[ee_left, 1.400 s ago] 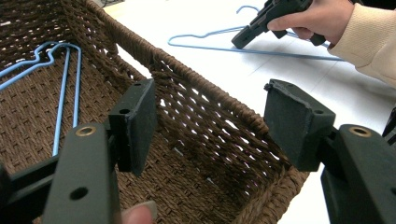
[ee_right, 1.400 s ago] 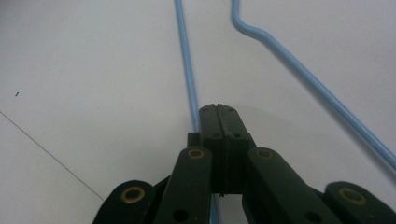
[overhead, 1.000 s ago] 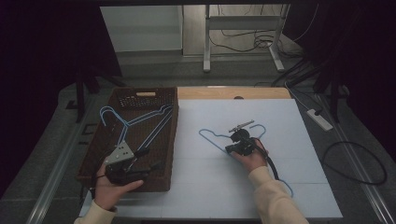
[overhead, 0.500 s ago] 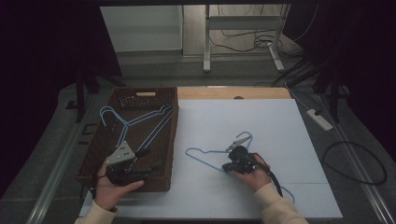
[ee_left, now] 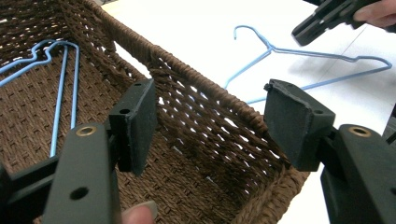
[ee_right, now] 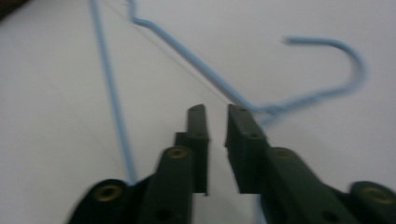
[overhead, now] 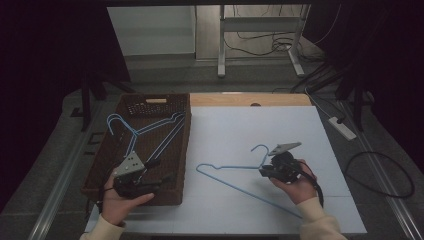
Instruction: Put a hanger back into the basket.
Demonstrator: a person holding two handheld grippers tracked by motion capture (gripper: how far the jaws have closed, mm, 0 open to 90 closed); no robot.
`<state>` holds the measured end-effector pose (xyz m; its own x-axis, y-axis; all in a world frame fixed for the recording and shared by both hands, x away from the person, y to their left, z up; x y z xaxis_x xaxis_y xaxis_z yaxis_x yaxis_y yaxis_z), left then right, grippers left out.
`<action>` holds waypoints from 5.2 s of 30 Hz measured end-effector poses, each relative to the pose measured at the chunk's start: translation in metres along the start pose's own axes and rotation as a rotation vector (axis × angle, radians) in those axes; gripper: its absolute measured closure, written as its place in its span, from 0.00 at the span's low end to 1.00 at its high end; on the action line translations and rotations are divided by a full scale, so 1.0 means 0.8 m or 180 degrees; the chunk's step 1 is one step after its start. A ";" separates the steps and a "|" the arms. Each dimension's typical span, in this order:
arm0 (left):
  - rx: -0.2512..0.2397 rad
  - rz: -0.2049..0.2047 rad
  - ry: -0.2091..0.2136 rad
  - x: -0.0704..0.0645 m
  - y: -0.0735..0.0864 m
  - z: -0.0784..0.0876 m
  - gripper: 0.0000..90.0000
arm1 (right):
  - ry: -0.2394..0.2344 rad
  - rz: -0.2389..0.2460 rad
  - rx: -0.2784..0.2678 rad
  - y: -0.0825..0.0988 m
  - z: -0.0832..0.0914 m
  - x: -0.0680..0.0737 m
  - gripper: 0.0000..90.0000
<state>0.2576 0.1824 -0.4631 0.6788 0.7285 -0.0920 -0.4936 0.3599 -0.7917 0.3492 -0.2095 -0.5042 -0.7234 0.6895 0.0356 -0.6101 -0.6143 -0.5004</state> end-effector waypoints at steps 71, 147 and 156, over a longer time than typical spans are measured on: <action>0.0265 -0.0283 0.0311 -0.064 -0.058 -0.052 0.38 | 0.0248 0.0579 0.0564 0.015 0.019 -0.009 0.98; 0.1195 -0.1188 0.0229 -0.124 -0.088 -0.245 0.92 | 0.0296 0.0623 0.0358 0.017 0.032 -0.011 0.94; 0.1135 -0.1206 0.0397 -0.138 -0.090 -0.230 0.98 | 0.0354 0.0519 0.0073 0.016 0.038 -0.018 0.85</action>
<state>0.3179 -0.0311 -0.5071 0.8940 0.4421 0.0723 -0.3407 0.7759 -0.5310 0.3421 -0.2387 -0.4847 -0.7738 0.6175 -0.1408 -0.4960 -0.7290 -0.4718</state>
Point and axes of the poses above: each handheld gripper's, and its own axes: z roughly backward along the jaws, y roughly out of its underside, x roughly to its left, the point moved 4 cm from there along -z, roughly forward along the jaws, and after that the axes turned 6 degrees about x, right-handed, at the moved point
